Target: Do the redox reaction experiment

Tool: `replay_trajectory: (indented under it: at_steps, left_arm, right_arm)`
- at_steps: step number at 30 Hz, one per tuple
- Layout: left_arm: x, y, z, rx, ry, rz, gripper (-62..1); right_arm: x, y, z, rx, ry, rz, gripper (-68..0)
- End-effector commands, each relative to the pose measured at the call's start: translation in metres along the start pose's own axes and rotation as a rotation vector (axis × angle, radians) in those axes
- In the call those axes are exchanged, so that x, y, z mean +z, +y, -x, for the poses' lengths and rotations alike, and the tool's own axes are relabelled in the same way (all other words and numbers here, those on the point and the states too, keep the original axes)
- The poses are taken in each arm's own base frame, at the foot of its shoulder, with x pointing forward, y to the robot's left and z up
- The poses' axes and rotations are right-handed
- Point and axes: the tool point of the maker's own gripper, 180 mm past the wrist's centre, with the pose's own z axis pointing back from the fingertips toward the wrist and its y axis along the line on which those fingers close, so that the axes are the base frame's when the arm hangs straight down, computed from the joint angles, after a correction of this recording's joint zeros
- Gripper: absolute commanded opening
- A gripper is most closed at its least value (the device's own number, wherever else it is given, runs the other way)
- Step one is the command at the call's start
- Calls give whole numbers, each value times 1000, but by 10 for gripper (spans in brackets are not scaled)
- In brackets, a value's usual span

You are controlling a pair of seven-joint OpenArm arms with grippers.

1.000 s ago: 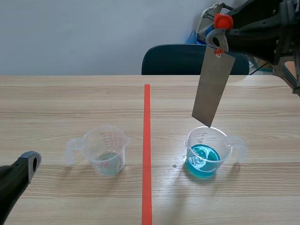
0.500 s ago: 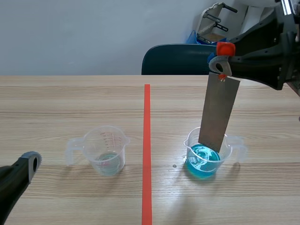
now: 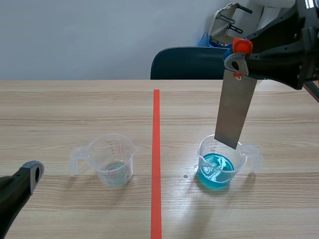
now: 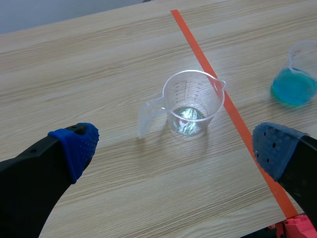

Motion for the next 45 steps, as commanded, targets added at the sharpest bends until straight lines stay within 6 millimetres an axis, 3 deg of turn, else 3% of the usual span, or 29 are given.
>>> replay_trajectory:
  at_steps: [1,45]
  left_arm:
    - [0,-1,-5,1,-20,3,14]
    - [0,-1,-5,1,-20,3,14]
  right_arm:
    - [2,-6,-13,26,-35,7,-669]
    - [2,-6,-18,27,-61,6,-669]
